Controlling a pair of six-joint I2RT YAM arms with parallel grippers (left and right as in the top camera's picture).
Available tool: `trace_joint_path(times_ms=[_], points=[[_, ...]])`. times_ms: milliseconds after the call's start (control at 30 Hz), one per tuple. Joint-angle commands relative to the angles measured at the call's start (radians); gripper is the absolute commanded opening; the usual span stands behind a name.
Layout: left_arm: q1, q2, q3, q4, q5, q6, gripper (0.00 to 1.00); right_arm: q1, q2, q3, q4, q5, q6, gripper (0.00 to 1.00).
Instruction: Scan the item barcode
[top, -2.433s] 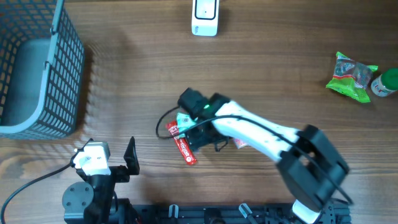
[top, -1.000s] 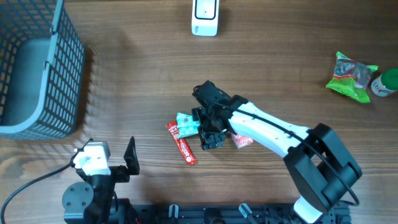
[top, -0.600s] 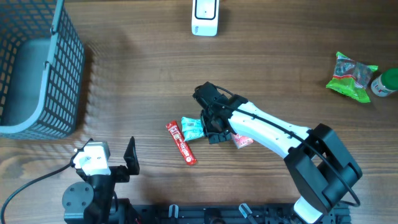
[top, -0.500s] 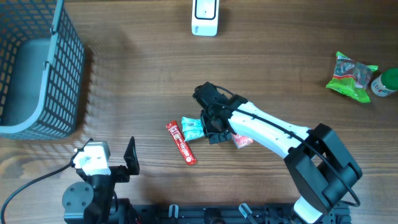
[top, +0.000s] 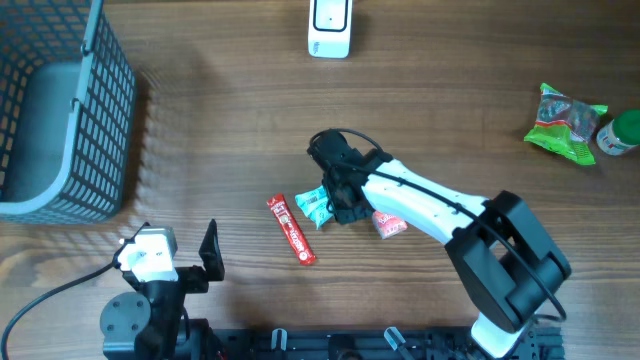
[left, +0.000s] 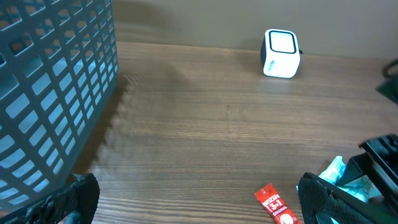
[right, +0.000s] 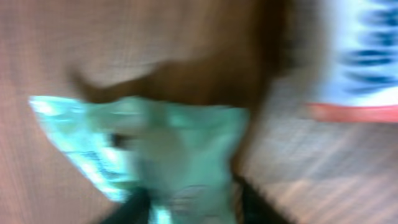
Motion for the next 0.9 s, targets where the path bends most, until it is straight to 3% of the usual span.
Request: trace_joint_path(times_ms=[0, 267, 600, 867], points=[[-0.005, -0.005, -0.01, 0.002, -0.01, -0.01, 1.0, -0.001, 0.14, -0.059, -0.042, -0.012, -0.09, 0.04], [-0.005, -0.005, -0.01, 0.002, -0.01, -0.01, 1.0, -0.001, -0.005, -0.022, -0.04, 0.027, -0.311, 0.04], [-0.005, -0.005, -0.01, 0.002, -0.01, -0.01, 1.0, -0.001, -0.465, 0.011, 0.056, 0.134, -0.975, 0.04], [-0.005, -0.005, -0.01, 0.002, -0.01, -0.01, 1.0, -0.001, -0.592, 0.011, 0.03, 0.093, -1.118, 0.04]])
